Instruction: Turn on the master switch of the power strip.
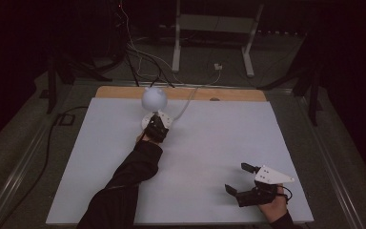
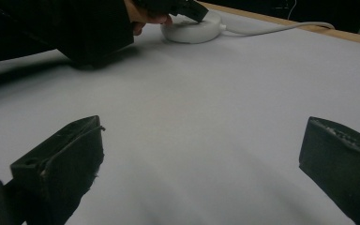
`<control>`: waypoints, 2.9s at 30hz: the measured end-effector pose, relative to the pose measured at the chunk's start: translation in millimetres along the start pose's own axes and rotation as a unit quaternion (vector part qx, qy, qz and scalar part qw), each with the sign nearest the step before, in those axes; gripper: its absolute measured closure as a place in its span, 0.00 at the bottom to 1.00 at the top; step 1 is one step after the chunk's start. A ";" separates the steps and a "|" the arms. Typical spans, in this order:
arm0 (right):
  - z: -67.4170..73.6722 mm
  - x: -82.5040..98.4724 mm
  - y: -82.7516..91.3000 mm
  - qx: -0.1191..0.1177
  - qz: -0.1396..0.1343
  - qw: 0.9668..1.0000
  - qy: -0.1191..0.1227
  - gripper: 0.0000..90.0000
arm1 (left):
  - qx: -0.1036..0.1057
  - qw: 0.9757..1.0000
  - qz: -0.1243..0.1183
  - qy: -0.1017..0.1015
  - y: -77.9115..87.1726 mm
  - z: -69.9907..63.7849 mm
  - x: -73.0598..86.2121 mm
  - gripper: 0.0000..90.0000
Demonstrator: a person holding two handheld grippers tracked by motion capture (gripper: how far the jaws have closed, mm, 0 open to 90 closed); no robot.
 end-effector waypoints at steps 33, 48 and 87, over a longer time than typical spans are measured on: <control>1.6 0.4 -1.3 -0.001 0.006 1.000 0.004 0.00 | 0.014 0.999 0.040 -0.026 -1.1 0.3 -6.9 1.00; 2.5 -0.2 -0.6 -0.002 0.004 1.000 0.005 0.00 | 0.010 0.997 0.053 -0.052 -1.9 -0.2 -9.2 1.00; 1.2 -0.6 -0.3 -0.004 0.001 1.000 0.003 0.00 | 0.022 0.998 0.018 -0.064 23.9 5.1 -21.8 1.00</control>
Point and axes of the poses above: each handheld gripper's, and its own axes: y roughly backward along the jaws, x roughly out of its underside, z roughly to its left, the point moved 4 cm from there along -y, roughly forward along the jaws, and after that the axes turned 14 degrees about z, right-handed, at the moved point
